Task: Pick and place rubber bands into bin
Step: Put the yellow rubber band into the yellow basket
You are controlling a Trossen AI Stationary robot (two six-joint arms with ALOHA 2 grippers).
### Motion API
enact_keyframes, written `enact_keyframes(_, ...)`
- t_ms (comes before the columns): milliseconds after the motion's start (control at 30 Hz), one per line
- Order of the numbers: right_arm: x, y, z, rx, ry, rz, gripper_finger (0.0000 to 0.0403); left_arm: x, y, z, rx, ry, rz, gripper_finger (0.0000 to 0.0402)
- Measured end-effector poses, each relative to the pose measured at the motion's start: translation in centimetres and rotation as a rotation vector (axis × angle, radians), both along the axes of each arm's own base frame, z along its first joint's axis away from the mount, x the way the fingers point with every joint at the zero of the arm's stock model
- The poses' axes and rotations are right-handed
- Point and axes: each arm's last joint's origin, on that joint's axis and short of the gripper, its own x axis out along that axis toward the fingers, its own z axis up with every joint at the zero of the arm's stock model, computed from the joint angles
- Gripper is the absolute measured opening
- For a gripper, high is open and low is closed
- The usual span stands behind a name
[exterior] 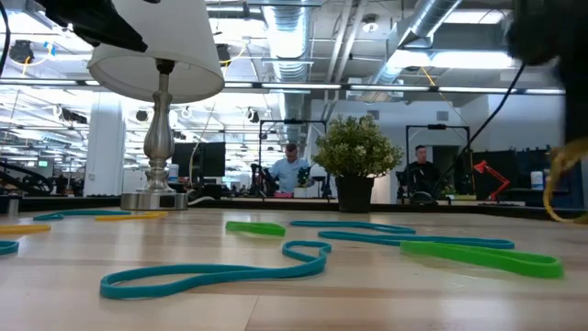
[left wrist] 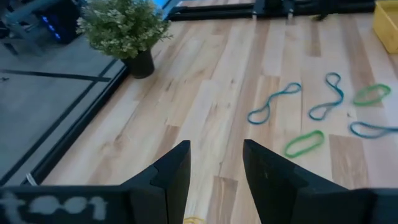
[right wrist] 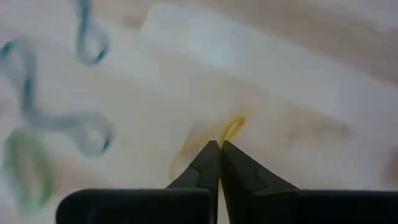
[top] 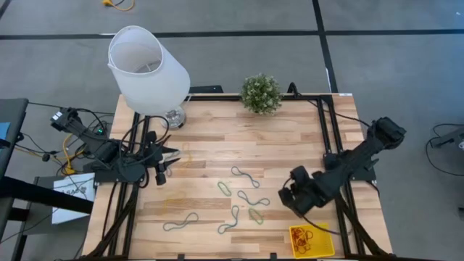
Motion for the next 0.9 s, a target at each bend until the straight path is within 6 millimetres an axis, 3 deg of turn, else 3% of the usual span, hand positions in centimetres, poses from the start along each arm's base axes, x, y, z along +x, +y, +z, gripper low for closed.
enact_keyframes(200,-0.3,3.8,6.7,0.169,-0.058,0.062,0.0001,0.0,0.1,-0.9,0.006,-0.014,0.058,0.0138)
enact_keyframes(333,-1.3,5.4,9.1,0.28,-0.063,0.015,0.0001,0.0,0.1,-2.6,0.01,0.003,0.067,0.0138)
enact_keyframes(633,-3.2,8.7,8.1,0.451,0.105,-0.076,0.0,0.3,-0.1,-2.4,0.017,-0.025,0.037,0.0138)
enact_keyframes(800,-2.3,10.7,6.8,0.501,0.087,0.024,0.0,0.3,-0.1,-2.4,0.016,-0.026,0.033,0.0138)
enact_keyframes(900,-1.8,11.0,5.6,0.48,0.172,0.065,0.0,0.4,-0.1,-2.3,0.007,-0.039,0.033,0.0138)
